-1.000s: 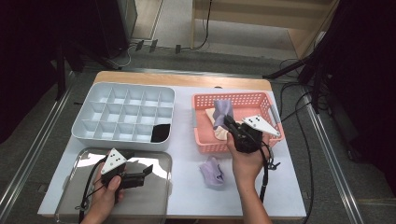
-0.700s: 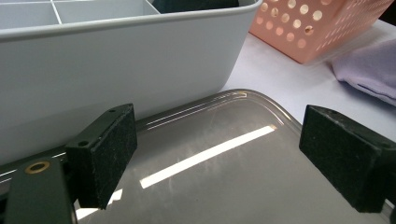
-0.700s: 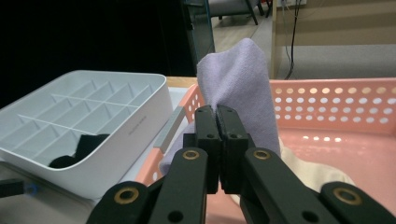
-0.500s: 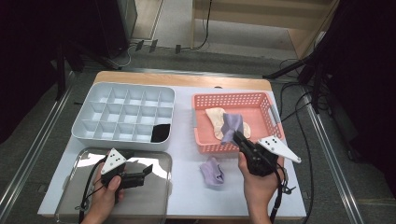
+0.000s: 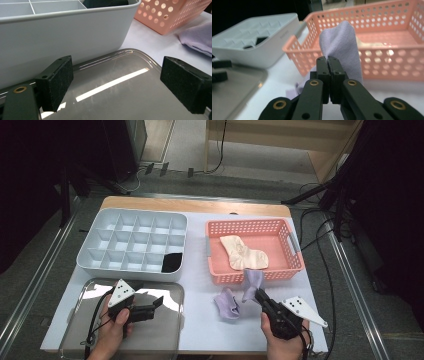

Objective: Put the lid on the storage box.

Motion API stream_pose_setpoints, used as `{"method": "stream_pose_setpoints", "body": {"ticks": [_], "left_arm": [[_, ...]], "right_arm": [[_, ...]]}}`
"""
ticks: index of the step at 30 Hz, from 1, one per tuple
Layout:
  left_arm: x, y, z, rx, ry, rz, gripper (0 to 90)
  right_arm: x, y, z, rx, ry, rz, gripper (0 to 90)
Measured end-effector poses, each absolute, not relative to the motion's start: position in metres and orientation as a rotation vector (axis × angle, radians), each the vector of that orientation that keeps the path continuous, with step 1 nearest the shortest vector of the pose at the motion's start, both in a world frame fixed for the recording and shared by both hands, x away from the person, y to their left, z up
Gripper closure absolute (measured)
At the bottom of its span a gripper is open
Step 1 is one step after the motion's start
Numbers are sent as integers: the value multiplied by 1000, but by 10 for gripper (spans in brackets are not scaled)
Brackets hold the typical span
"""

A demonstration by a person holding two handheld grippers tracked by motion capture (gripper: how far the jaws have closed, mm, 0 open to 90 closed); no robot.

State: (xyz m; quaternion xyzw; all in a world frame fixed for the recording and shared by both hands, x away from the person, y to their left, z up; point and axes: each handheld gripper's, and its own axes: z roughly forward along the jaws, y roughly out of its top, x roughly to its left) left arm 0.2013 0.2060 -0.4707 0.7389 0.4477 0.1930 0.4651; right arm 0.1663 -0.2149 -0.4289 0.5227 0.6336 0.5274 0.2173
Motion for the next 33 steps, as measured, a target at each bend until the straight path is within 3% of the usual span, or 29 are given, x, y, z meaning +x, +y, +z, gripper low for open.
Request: {"method": "stream_pose_setpoints", "body": {"ticks": [14, 18, 22, 27, 33], "left_arm": [[201, 207, -471, 1798, 1101, 484, 117], [201, 206, -471, 1791, 1118, 498, 128], [203, 206, -470, 1779, 1137, 499, 130], [202, 204, -467, 1786, 1140, 536, 132], [200, 198, -465, 1815, 1130, 609, 135]], "right_arm": [[161, -275, -467, 1645, 1684, 1358, 883], [162, -281, -472, 1674, 1632, 1375, 703], [158, -273, -460, 1606, 1613, 1417, 627], [151, -246, -446, 1514, 1659, 1456, 601], [152, -206, -457, 1466, 1836, 1471, 550]]}}
